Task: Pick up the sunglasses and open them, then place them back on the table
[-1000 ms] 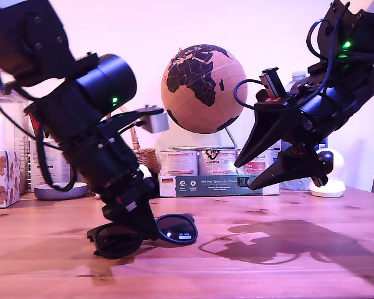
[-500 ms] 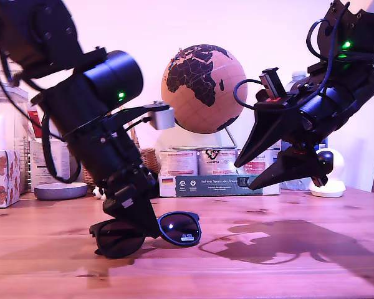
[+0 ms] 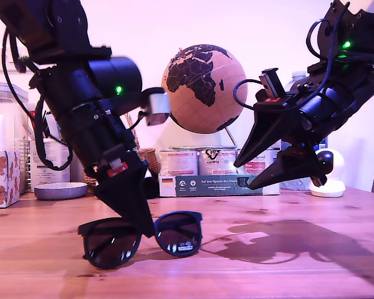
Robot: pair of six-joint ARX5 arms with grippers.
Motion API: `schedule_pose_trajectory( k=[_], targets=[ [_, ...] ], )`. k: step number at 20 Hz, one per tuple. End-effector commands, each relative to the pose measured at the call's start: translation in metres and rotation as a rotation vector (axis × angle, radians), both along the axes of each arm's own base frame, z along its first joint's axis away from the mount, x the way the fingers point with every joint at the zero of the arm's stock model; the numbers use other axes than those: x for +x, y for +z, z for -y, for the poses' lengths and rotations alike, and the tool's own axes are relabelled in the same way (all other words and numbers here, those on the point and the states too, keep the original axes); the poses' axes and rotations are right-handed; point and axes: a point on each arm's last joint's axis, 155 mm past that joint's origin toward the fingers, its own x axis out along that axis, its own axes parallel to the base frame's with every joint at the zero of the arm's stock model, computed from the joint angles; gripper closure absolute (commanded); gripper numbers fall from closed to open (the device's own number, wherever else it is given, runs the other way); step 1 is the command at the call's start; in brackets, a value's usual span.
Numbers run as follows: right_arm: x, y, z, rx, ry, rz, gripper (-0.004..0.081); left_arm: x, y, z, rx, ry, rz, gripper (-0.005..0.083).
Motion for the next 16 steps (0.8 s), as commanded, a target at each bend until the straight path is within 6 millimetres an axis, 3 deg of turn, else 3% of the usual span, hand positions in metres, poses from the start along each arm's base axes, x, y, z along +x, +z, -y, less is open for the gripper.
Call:
schedule_pose_trajectory(
  k=[1, 5, 12, 16],
  targets=[
    [0.003, 0.002, -0.002, 0.003, 0.004, 0.009, 0.0452, -0.016, -0.030, -0.016, 0.076, 0.009, -0.084, 0.0729],
    [0.003, 0.002, -0.003, 0.003, 0.002, 0.009, 0.0452, -0.018, -0.035, -0.019, 0.130, 0.000, -0.067, 0.0649],
    [0.003, 0.002, -0.002, 0.002, 0.002, 0.007, 0.0452, -0.026, -0.049, -0.015, 0.170, -0.037, -0.065, 0.0650],
    [0.003, 0.002, -0.002, 0.002, 0.002, 0.007, 0.0452, -0.029, -0.052, -0.017, 0.183, -0.038, -0.085, 0.0748]
  ],
)
